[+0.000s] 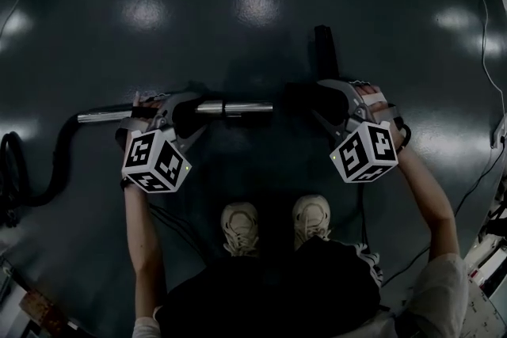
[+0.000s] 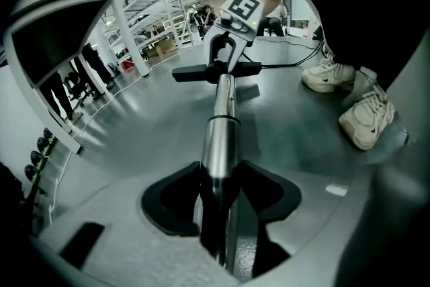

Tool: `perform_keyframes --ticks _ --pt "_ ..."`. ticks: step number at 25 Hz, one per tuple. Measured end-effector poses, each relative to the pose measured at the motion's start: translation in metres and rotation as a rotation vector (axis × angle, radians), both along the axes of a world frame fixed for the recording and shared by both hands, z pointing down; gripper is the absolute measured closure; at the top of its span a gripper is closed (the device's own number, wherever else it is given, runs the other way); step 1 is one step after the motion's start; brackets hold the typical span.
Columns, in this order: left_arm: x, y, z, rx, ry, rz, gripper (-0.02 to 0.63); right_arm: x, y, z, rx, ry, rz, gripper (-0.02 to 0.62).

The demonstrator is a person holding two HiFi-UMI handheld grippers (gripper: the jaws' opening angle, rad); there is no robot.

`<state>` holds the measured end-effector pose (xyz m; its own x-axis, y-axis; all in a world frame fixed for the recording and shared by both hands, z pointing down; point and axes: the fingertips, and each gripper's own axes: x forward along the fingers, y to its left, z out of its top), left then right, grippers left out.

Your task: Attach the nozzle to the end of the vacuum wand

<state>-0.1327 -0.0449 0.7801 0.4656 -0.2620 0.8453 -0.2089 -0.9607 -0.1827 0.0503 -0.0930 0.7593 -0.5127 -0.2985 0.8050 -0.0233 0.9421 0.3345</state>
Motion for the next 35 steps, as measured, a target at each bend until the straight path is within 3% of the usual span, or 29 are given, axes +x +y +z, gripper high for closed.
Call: perform_keyframes --ticks 8,20,35 --pt "0.005 0.002 -0.019 0.038 0.027 0.014 0.418 -0.019 0.028 -0.010 0.002 -0.036 -0.019 0.417" --pt "0.004 0.003 -0.024 0.047 0.046 0.006 0.426 -0.012 0.028 0.005 0.047 0.084 -0.038 0.419" --pt "0.003 0.001 -0.024 0.049 0.060 0.018 0.426 -0.027 0.031 -0.012 -0.008 -0.017 0.007 0.420"
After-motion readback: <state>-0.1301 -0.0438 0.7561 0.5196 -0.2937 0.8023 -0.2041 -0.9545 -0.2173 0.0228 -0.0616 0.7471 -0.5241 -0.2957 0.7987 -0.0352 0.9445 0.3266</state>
